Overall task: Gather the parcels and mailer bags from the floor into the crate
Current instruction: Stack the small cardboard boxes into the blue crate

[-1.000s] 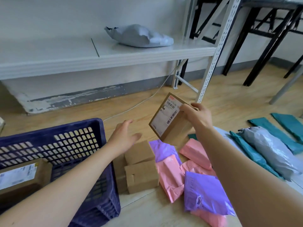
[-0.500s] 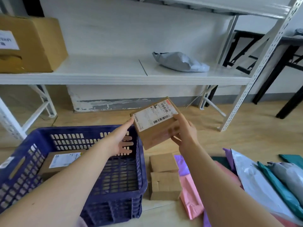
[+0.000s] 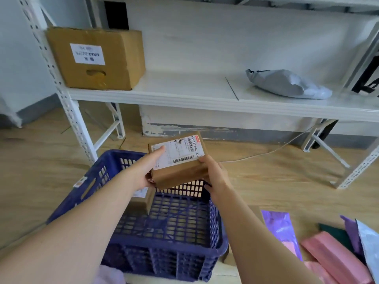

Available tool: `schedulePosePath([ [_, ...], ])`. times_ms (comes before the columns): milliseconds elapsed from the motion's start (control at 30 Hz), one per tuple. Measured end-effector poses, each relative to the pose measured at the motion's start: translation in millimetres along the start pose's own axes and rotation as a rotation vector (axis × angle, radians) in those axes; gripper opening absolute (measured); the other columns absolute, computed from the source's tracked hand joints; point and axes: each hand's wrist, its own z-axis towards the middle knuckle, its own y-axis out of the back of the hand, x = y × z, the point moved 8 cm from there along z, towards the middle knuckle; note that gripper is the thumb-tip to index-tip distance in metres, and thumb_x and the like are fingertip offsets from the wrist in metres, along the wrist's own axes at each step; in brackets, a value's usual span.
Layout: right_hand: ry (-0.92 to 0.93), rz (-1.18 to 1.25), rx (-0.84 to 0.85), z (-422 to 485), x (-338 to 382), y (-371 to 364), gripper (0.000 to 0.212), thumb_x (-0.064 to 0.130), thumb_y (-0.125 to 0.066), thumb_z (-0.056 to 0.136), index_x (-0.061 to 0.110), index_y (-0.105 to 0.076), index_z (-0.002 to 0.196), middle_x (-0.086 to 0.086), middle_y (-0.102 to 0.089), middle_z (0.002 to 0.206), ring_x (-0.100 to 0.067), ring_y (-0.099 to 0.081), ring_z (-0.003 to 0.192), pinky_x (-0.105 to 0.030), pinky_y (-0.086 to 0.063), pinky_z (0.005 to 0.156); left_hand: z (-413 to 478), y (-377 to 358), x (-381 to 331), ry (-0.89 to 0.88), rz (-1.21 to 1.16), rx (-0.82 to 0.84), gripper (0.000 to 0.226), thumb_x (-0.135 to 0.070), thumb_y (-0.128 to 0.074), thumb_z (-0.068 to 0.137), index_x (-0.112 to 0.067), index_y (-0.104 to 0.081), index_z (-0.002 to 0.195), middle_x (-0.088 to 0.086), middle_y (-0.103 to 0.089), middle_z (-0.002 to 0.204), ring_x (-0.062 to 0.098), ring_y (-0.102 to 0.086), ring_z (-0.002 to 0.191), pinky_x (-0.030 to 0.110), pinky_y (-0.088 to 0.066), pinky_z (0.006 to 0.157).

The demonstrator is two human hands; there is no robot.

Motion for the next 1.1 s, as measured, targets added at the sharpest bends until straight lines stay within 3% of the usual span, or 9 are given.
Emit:
schedulePosePath([
  [200, -0.026, -0.175, 0.168, 13.7, -26.2, -64.9, 0.065, 0.032, -0.066, 0.077, 0.025, -0.042, 0.137, -0.002, -0.047, 0.128, -0.02, -0.046, 0.112, -0.036, -0.037, 0.093, 20.0, 76.3, 18.1, 0.065, -0.029, -0.163, 0.037, -0.05, -0.055, 0.089, -0.021, -0.063, 0.111, 0.006, -0.07, 0.1, 0.021, -0.063, 0.089, 0.034, -0.049, 0.064],
  [333, -0.081, -0.266, 0.235, 21.2, -48.4, -90.4, 0.07, 0.03, -0.067, 0.077, 0.028, -0.038, 0.14, -0.002, -0.047, 0.132, -0.021, -0.048, 0.114, -0.038, -0.04, 0.1, 31.2, 107.8, 23.5, 0.069, 0.002, -0.181, 0.025, -0.042, -0.058, 0.09, -0.021, -0.066, 0.1, 0.005, -0.071, 0.089, 0.021, -0.065, 0.084, 0.033, -0.05, 0.07],
  [467, -0.117, -0.329, 0.286, 34.2, -67.9, -118.4, 0.074, 0.033, -0.07, 0.068, 0.029, -0.043, 0.136, -0.003, -0.049, 0.132, -0.024, -0.049, 0.116, -0.042, -0.041, 0.1, 37.8, 131.0, 26.2, 0.081, -0.004, -0.205, 0.023, -0.036, -0.058, 0.091, -0.018, -0.066, 0.101, 0.009, -0.07, 0.098, 0.024, -0.066, 0.09, 0.034, -0.051, 0.077],
  [633, -0.273, -0.338, 0.376, 52.2, -106.7, -147.7, 0.055, 0.025, -0.069, 0.078, 0.023, -0.043, 0.127, -0.005, -0.052, 0.125, -0.024, -0.053, 0.11, -0.037, -0.047, 0.089, 69.0, 169.5, 52.8, 0.106, 0.106, -0.288, 0.052, -0.045, -0.07, 0.074, -0.016, -0.063, 0.117, 0.009, -0.066, 0.119, 0.027, -0.061, 0.111, 0.045, -0.042, 0.104],
  [733, -0.363, -0.413, 0.385, 63.9, -135.6, -160.0, 0.062, 0.029, -0.07, 0.076, 0.025, -0.041, 0.131, -0.007, -0.052, 0.123, -0.025, -0.055, 0.107, -0.039, -0.05, 0.088, 76.8, 174.0, 64.8, 0.108, 0.208, -0.315, 0.039, -0.033, -0.059, 0.09, -0.014, -0.059, 0.124, 0.008, -0.065, 0.12, 0.026, -0.062, 0.108, 0.037, -0.046, 0.1],
  [833, -0.465, -0.511, 0.424, 70.6, -168.1, -174.6, 0.073, 0.037, -0.071, 0.068, 0.021, -0.04, 0.133, -0.011, -0.055, 0.124, -0.026, -0.058, 0.106, -0.034, -0.05, 0.078, 89.2, 186.6, 83.3, 0.139, 0.371, -0.387, 0.045, -0.034, -0.055, 0.092, -0.016, -0.05, 0.134, 0.006, -0.056, 0.132, 0.025, -0.053, 0.12, 0.033, -0.042, 0.099],
  [967, -0.598, -0.54, 0.483, 71.8, -206.2, -185.5, 0.058, 0.037, -0.067, 0.075, 0.016, -0.045, 0.124, -0.012, -0.057, 0.112, -0.025, -0.057, 0.092, -0.035, -0.049, 0.08, 102.4, 198.5, 115.0, 0.206, 0.41, -0.406, 0.056, -0.029, -0.058, 0.091, -0.009, -0.04, 0.141, 0.01, -0.041, 0.146, 0.027, -0.042, 0.132, 0.034, -0.035, 0.108],
  [1100, -0.699, -0.559, 0.517, 82.4, -241.0, -195.8, 0.056, 0.034, -0.065, 0.079, 0.012, -0.044, 0.126, -0.015, -0.054, 0.115, -0.027, -0.055, 0.092, -0.032, -0.049, 0.065, 121.7, 211.6, 151.1, 0.307, 0.349, -0.429, 0.049, -0.021, -0.06, 0.09, -0.006, -0.048, 0.136, 0.013, -0.051, 0.137, 0.028, -0.053, 0.121, 0.033, -0.043, 0.1],
])
